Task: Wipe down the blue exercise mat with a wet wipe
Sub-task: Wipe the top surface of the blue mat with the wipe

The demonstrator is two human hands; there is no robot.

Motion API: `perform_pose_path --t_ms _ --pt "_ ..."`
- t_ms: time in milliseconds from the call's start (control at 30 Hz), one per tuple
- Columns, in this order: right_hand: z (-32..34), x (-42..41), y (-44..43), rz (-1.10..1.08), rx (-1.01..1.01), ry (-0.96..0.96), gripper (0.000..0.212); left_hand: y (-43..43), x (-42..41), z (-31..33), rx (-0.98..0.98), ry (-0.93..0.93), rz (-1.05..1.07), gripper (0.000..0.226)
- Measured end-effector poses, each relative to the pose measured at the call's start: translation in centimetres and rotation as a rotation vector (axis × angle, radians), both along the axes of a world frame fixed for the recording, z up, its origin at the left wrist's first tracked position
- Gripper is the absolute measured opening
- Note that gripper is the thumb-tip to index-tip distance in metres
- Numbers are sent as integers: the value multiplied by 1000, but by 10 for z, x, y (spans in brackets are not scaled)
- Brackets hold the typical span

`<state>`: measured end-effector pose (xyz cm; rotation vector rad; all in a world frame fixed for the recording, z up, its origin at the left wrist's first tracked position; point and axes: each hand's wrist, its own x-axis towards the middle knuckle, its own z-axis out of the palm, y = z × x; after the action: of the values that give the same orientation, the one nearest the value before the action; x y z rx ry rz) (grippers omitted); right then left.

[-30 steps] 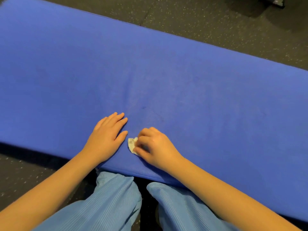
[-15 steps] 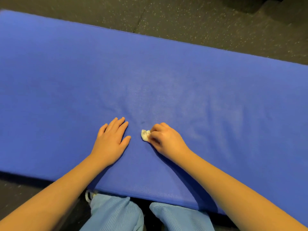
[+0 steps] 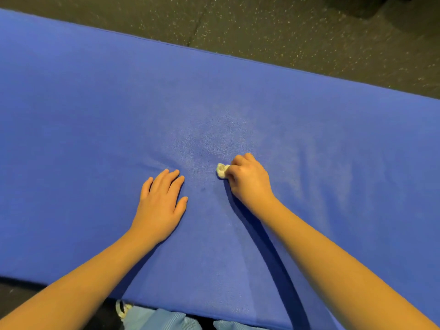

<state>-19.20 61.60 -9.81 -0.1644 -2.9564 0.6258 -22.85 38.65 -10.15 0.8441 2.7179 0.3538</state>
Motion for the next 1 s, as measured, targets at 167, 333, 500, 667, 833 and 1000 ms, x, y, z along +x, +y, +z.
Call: perform_pose_path --t_ms 167,333,500,667,833,1000 --pt "0 -9 -24 -17 -121 -64 15 -2 -3 -1 3 20 -15 58" --pt "1 -44 6 32 -72 -85 19 -3 -17 -3 20 23 -77 59" --pt "-3 -81 16 -167 -63 -31 14 2 -40 -7 -36 54 -138 62" --pt "-3 -92 24 142 41 -9 30 10 -67 -9 -66 70 -156 61" --pt "-6 -132 64 -371 29 -42 12 16 -90 -12 -103 104 -200 58" --pt "-18 -127 53 152 177 42 25 18 -91 -16 -138 162 -230 57"
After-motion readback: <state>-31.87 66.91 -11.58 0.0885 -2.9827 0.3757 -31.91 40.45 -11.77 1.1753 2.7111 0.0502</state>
